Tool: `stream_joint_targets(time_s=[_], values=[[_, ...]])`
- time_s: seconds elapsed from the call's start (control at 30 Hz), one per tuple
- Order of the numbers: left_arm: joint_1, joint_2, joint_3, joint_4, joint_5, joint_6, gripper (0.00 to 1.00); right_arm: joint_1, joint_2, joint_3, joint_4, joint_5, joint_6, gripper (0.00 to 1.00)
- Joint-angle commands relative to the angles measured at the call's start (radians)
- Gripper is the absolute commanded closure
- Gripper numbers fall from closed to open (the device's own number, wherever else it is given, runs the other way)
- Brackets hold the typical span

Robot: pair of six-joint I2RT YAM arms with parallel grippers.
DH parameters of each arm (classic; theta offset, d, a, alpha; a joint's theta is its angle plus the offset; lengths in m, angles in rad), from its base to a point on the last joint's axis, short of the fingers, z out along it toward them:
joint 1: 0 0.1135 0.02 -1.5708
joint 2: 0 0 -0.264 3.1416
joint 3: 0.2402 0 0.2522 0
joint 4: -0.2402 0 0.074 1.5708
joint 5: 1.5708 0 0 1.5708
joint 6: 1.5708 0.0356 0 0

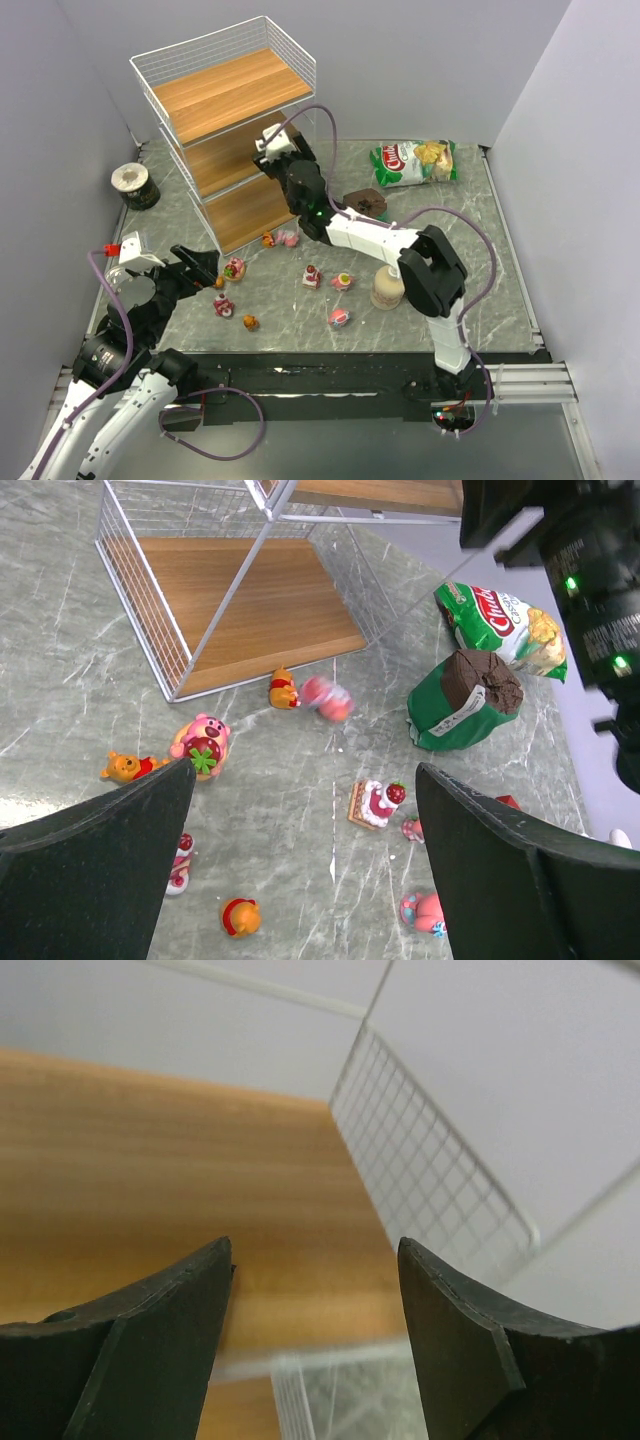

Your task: Place and organize the plastic toys onto the shelf

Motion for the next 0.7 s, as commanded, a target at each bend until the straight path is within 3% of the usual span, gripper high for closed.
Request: stream_joint_targets(time_s=[0.0, 0.27, 0.47, 0.57, 0.67], values=[[-0.003, -0.006, 0.003, 0.011, -0.016, 0.022, 0.02, 0.029, -0.166, -0.073, -0.072, 0.032, 0.106, 0.26], [-0.003, -0.018, 0.002, 0.012, -0.01, 0.021, 0.01, 0.07, -0.403, -0.268, -0.273, 0.051, 0.344, 0.2], [-0.003, -0.023, -0.001, 0.017, -0.01, 0.024, 0.01, 0.044, -0.429, -0.232, -0.691, -0.01, 0.854, 0.15], [-0.003, -0.017, -0.003, 0.017, -0.011, 0.024, 0.01, 0.032, -0.414, -0.222, -0.771, -0.075, 1.07, 0.13], [-0.003, -0.013, -0.001, 0.018, -0.01, 0.025, 0.01, 0.017, -0.404, -0.269, -0.709, -0.196, 1.27, 0.13]])
